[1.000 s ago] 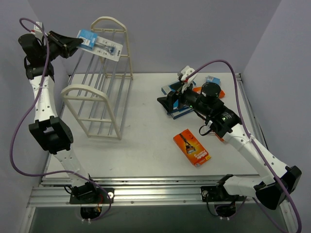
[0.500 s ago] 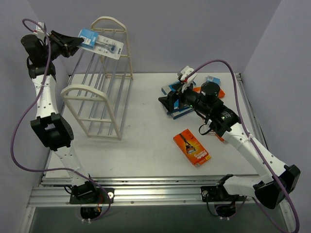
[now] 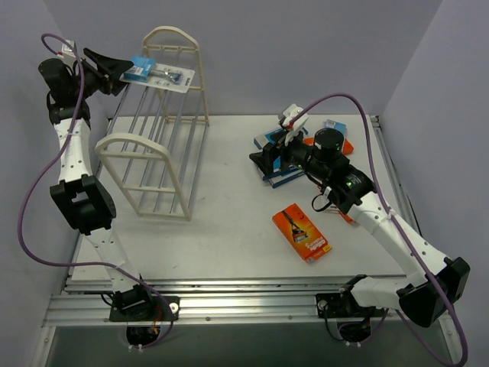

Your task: Place and organize the shaving razors onto the shelf

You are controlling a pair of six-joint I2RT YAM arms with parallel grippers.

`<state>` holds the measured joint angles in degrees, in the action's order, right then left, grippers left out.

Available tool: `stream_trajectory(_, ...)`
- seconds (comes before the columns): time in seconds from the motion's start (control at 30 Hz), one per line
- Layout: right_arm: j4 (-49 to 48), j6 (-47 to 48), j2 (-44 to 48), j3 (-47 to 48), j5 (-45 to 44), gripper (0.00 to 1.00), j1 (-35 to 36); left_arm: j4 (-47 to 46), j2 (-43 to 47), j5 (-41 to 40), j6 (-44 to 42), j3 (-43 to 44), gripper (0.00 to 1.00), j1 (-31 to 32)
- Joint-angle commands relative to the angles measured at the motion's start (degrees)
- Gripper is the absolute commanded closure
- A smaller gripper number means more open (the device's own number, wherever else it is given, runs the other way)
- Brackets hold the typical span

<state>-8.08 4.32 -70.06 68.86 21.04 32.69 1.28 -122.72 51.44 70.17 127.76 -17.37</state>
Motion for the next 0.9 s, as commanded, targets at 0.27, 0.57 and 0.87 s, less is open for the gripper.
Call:
stream_trajectory(0.27, -2.12, -0.36, -0.69, -1.18, 1.11, 0.22, -1.05, 8.91, 0.63, -0.99, -11.72, 6.97, 0.20, -0.39)
stream_trajectory(0.57, -2.38, -0.36, -0.87, -2.06, 1.46, 0.22, -1.40, 16.03, 0.64, -2.66, -18.22, 9.61, 0.16, -0.30)
stream_trajectory(0.87, -2.65, -0.36, -1.48, -2.50, 1.90, 0.21, -1.57, 20.08, 0.29, -4.33, -21.92, 10.93, 0.14, 0.14)
